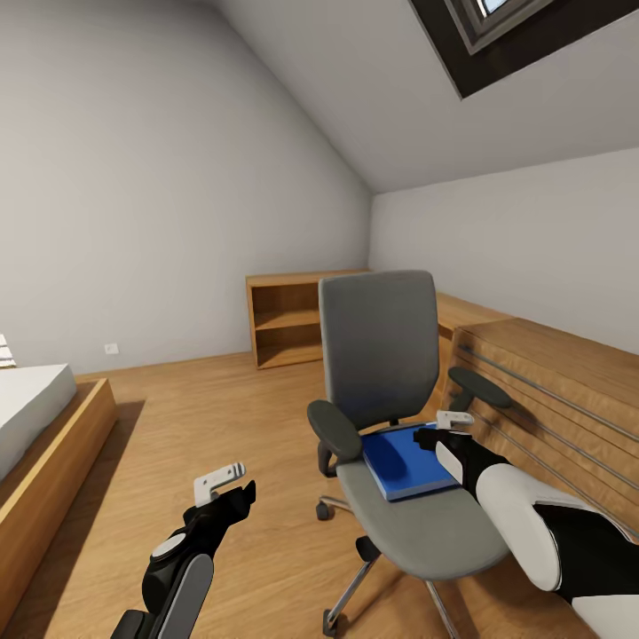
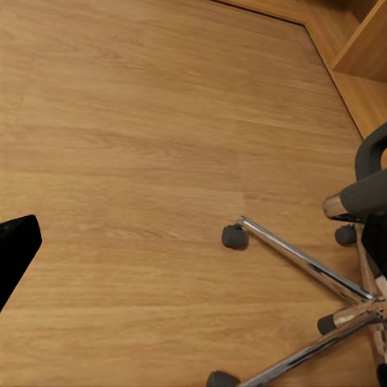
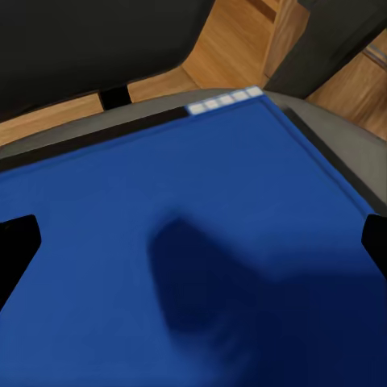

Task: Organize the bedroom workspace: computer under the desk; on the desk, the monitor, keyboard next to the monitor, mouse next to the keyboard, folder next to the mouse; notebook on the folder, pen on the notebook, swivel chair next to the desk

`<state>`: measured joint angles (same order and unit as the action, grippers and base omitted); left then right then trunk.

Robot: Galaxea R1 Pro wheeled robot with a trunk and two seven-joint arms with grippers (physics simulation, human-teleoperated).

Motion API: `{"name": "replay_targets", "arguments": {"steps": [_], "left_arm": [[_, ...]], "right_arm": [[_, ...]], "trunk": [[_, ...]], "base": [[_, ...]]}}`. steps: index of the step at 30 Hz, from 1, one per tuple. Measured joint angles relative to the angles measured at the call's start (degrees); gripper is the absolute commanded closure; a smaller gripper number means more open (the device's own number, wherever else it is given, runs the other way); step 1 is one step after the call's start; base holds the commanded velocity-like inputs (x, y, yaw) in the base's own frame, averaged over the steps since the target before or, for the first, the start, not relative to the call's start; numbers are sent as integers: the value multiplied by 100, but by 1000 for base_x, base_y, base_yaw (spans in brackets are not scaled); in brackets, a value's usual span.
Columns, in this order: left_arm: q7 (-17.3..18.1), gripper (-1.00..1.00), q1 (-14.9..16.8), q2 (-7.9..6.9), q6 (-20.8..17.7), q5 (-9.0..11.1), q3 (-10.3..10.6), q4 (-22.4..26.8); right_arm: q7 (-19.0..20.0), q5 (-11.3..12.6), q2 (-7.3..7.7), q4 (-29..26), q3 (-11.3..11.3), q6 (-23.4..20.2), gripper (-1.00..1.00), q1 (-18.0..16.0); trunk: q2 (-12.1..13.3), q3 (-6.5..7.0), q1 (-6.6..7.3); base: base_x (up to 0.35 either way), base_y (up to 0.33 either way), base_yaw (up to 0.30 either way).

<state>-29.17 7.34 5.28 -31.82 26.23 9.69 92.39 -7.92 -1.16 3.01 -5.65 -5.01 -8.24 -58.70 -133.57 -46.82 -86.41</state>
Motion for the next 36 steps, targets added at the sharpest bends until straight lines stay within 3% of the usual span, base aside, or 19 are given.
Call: {"name": "replay_targets", "arguments": {"steps": [36], "left_arm": [[3,-100,0,9,0,6,-6,0]], "right_arm": [[0,5,0,-13,0,-88,-100,0]], "trunk": [[0,-113,0]], "base": [[0,0,0]]}}
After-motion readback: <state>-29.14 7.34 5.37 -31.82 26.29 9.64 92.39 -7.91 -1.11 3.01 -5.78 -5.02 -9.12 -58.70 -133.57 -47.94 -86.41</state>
